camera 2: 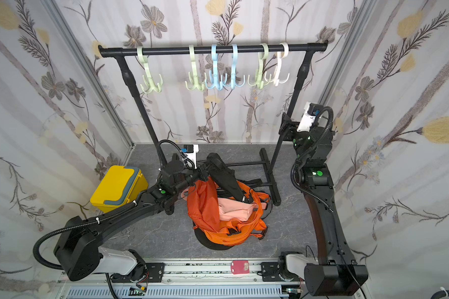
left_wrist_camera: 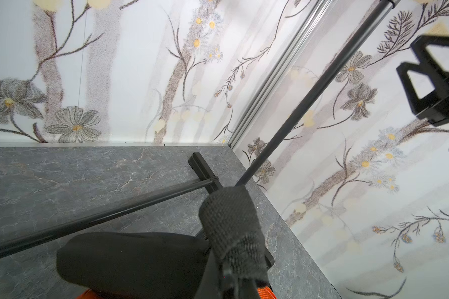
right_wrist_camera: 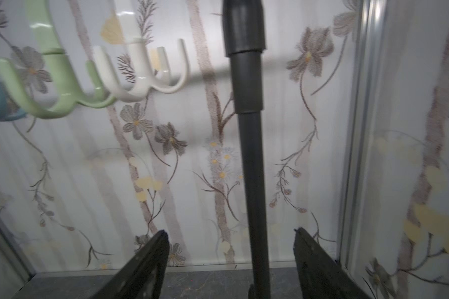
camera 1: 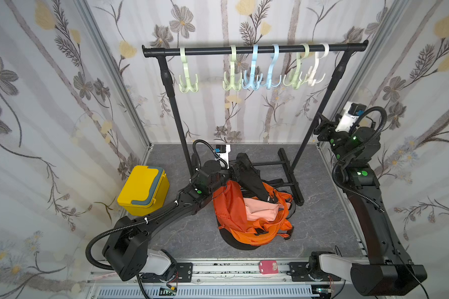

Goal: Hang the bag on a hook
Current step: Adjust the hook on the clothesline, then adjust the clothesline at the center of the board.

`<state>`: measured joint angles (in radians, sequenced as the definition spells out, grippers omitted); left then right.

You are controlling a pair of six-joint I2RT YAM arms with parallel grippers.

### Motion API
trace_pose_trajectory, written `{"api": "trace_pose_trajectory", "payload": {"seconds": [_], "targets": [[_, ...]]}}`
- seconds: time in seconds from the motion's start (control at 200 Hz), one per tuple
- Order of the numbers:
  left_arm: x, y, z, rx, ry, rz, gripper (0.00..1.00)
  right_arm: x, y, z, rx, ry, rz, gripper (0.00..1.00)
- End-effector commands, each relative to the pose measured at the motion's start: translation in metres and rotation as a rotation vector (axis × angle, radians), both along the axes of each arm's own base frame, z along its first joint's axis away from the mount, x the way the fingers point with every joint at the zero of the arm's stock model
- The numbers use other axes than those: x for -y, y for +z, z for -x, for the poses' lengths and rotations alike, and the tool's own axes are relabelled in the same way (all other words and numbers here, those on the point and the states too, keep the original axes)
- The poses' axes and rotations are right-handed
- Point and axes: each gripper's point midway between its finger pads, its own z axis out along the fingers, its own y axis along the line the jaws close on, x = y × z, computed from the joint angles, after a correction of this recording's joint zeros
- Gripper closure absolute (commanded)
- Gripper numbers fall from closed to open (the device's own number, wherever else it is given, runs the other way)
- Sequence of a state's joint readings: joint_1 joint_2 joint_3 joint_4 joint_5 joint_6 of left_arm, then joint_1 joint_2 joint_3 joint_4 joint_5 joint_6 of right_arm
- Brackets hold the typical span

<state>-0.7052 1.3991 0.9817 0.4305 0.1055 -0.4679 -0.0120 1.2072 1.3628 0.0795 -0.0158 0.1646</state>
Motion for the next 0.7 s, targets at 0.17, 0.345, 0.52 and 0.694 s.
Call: {"api": "trace_pose_trajectory", "payload": {"seconds": [0.17,0.345,0.52,0.694], "targets": [[0.0,0.001,-0.003,0.005,0.002,0.01,1.0,0.012,-0.03,-0.052,-0.058,0.089,-0.057,0.15],[0.0,0.002,-0.004,0.006,0.004,0.0,1.0,-0.003,-0.041,-0.077,-0.052,0.194,-0.055,0.15],[0.0,0.002,-0.004,0.005,0.006,-0.002,1.0,-0.006,-0.045,-0.102,-0.069,0.224,-0.06,0.18],[-0.003,0.001,-0.003,0.001,0.011,0.001,1.0,-0.012,-0.052,-0.109,-0.083,0.259,-0.069,0.68]]}}
